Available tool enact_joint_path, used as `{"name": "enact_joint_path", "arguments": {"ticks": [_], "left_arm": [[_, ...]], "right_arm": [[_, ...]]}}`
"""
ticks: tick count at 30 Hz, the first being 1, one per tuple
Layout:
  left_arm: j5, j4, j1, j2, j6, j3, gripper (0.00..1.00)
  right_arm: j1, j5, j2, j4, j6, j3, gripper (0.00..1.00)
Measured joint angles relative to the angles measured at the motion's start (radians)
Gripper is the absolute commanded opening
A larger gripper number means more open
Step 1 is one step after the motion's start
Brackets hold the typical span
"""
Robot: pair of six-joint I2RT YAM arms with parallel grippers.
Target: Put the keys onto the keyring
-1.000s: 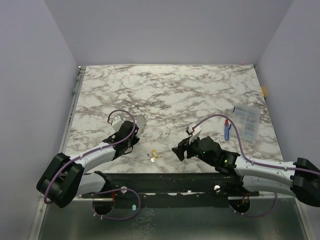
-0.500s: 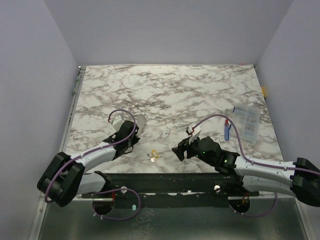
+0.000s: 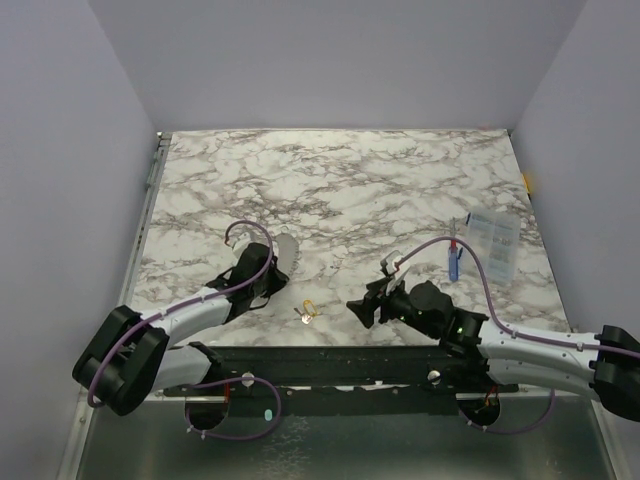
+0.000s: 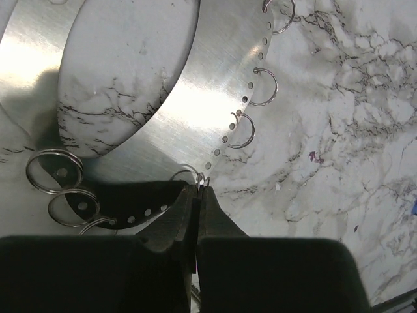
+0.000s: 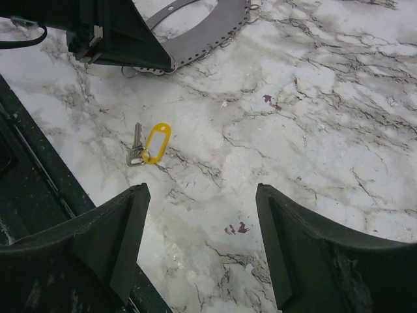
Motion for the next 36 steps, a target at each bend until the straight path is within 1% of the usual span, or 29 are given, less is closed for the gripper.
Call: {"name": "enact_joint_path", "arguments": {"ticks": [2, 3, 7, 8, 10, 13, 22, 26, 30, 35, 36], "left_arm": [[0.017, 0.004, -0.005, 0.004, -0.001, 0.000, 0.00], [0.028, 0.005, -0.005, 0.009, -0.001, 0.000, 0.04], [0.035, -0.013, -0.009, 0.021, 0.010, 0.008, 0.40], [0.035, -0.021, -0.010, 0.022, 0.017, 0.013, 0.47], [0.034, -0.046, -0.010, 0.022, 0.032, 0.041, 0.53], [0.034, -0.084, -0.010, 0.020, 0.064, 0.076, 0.53], [0.016, -0.179, -0.011, 0.002, 0.114, 0.102, 0.43], [0.010, -0.197, -0.017, 0.003, 0.114, 0.105, 0.42], [-0.004, -0.229, -0.049, 0.006, 0.128, 0.135, 0.43], [-0.030, -0.245, -0.078, 0.002, 0.256, 0.203, 0.52], [-0.045, -0.247, -0.084, -0.004, 0.290, 0.215, 0.56]], "right_arm": [[0.000, -0.003, -0.005, 0.013, 0.000, -0.008, 0.77], [0.000, -0.004, -0.004, 0.014, 0.000, -0.008, 0.77], [0.000, -0.007, 0.004, 0.020, 0.000, -0.007, 0.77], [0.000, -0.007, 0.011, 0.019, -0.001, -0.006, 0.77], [0.000, -0.008, 0.027, 0.019, 0.000, -0.001, 0.77], [0.000, -0.011, 0.056, 0.019, 0.000, 0.006, 0.77], [0.000, -0.031, 0.137, 0.019, 0.000, 0.050, 0.77], [0.000, -0.033, 0.158, 0.018, -0.001, 0.066, 0.77], [0.000, -0.033, 0.161, 0.018, -0.001, 0.069, 0.77], [0.000, -0.033, 0.159, 0.018, -0.005, 0.069, 0.78], [0.000, -0.033, 0.158, 0.019, -0.006, 0.068, 0.77]]}}
